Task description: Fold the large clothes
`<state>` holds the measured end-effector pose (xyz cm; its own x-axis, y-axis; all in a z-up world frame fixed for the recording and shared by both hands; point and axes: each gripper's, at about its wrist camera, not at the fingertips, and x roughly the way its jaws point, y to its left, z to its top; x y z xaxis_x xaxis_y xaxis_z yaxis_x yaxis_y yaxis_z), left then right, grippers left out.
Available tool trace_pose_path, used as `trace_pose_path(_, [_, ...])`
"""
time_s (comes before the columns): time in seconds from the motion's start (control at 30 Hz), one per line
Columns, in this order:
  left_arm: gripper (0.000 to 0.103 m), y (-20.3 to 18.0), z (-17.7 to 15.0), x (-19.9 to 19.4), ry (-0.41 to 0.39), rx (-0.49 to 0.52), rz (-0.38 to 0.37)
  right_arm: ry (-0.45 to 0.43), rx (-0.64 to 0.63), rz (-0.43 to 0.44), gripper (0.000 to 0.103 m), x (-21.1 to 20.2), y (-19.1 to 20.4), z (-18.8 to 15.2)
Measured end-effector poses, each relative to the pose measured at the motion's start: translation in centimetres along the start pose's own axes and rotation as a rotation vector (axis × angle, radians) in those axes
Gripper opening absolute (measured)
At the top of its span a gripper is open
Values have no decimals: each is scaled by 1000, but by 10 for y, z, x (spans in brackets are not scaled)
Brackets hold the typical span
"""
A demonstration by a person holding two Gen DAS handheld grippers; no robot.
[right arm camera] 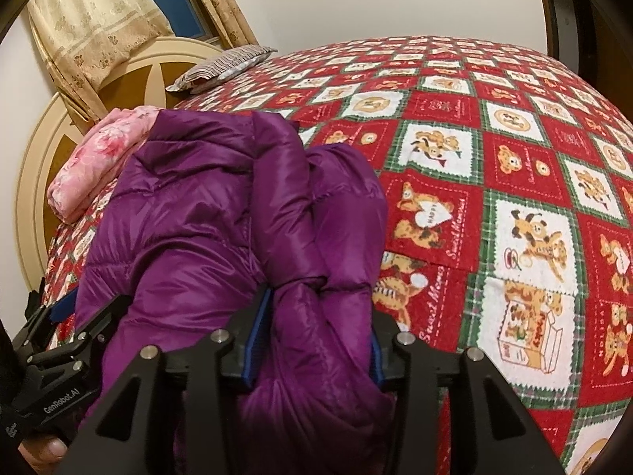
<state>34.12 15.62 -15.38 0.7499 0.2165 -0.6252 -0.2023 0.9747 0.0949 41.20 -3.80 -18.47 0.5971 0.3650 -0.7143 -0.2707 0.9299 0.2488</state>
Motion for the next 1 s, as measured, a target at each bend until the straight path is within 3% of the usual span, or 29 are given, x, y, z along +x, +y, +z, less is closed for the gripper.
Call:
trace_pose_path(0.1, [93, 9, 15, -59, -132, -20, -1, -39, -26, -27, 52, -32, 6, 5])
trace_pose_path(0.2, [93, 12, 26, -107, -169, -29, 19, -142, -59, -61, 67, -87, 16, 10])
trace_pose_path(0.4, [93, 12, 20, -179, -251, -43, 38, -296, -77, -114, 77, -185, 37, -3])
trace_pose_path(0.67, [93, 19, 8, -216, -293, -47, 30, -353, -116, -110, 79, -217, 52, -26])
trace_pose_path(1.0, [93, 30, 1, -224, -295, -70, 40, -383, -131, -104, 79, -234, 58, -35])
